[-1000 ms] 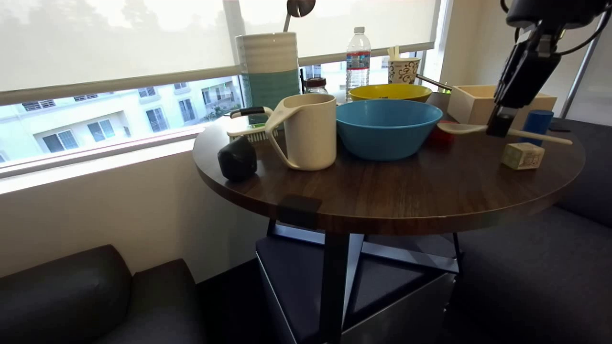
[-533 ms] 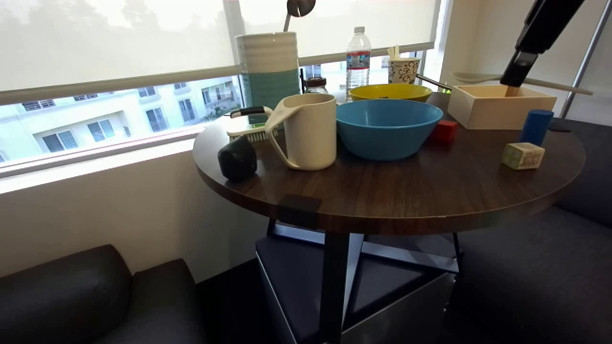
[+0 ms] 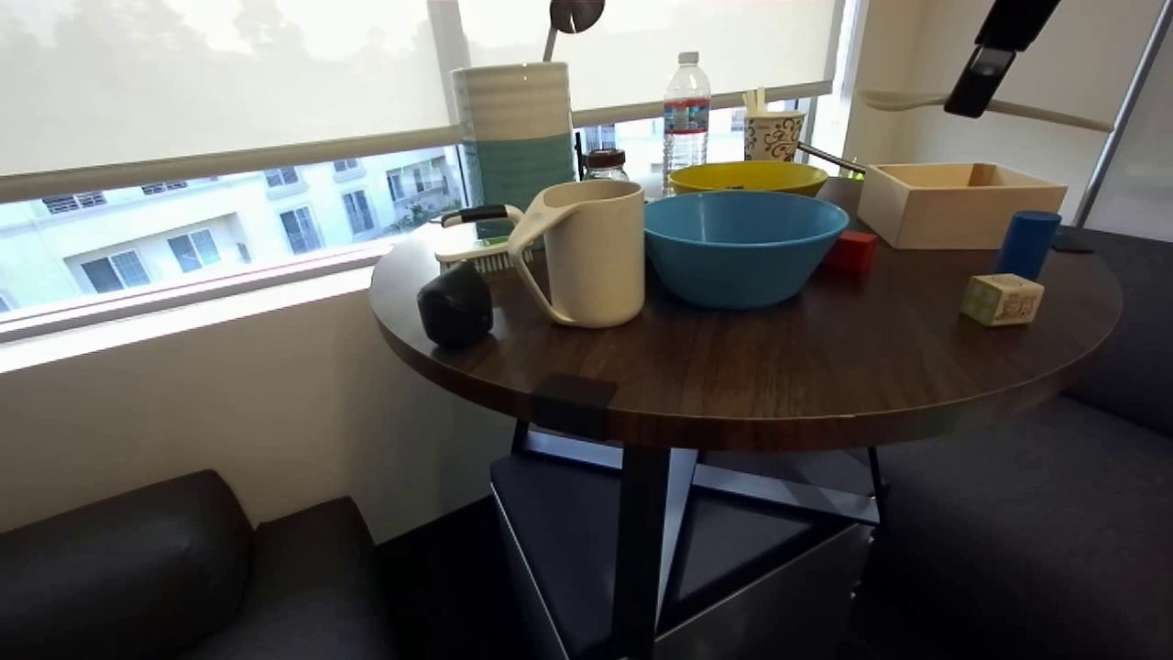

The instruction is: Pick up the white spoon and scoop some of the substance from the yellow bowl, pour some of the substance into the blue bowl then into the white mug then into the wooden square box, put the white spoon back onto the table

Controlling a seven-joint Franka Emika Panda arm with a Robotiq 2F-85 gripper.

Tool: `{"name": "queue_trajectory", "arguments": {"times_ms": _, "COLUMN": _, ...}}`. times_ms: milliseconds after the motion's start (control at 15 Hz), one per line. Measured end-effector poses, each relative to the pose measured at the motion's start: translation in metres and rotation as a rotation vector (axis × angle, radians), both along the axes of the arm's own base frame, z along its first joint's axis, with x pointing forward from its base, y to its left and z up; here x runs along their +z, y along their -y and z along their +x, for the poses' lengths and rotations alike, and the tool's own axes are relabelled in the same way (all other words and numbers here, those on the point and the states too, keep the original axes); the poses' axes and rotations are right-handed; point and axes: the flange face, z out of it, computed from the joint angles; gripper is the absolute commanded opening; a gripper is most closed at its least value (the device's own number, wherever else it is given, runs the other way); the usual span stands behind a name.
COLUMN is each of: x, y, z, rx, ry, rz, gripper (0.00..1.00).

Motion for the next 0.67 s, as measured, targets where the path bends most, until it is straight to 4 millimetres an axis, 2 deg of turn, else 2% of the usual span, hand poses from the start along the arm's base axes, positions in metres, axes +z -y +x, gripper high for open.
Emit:
{"name": "queue_trajectory", "arguments": {"times_ms": 267, "x": 0.001, "y": 0.0, "z": 0.001, "rx": 0.015, "ry": 0.004, "rz": -0.016, "gripper": 0.03}}
{"name": "queue_trajectory", "arguments": {"times_ms": 400, "x": 0.01, "y": -0.003, "z": 0.005, "rx": 0.069, "ry": 0.003, "rz": -0.078, "gripper": 0.03}}
{"name": "queue_trajectory", "arguments": {"times_ms": 667, "x": 0.033, "y": -0.006, "z": 0.035, "rx": 0.183, "ry": -0.069, "rz": -0.203, "gripper": 0.03}}
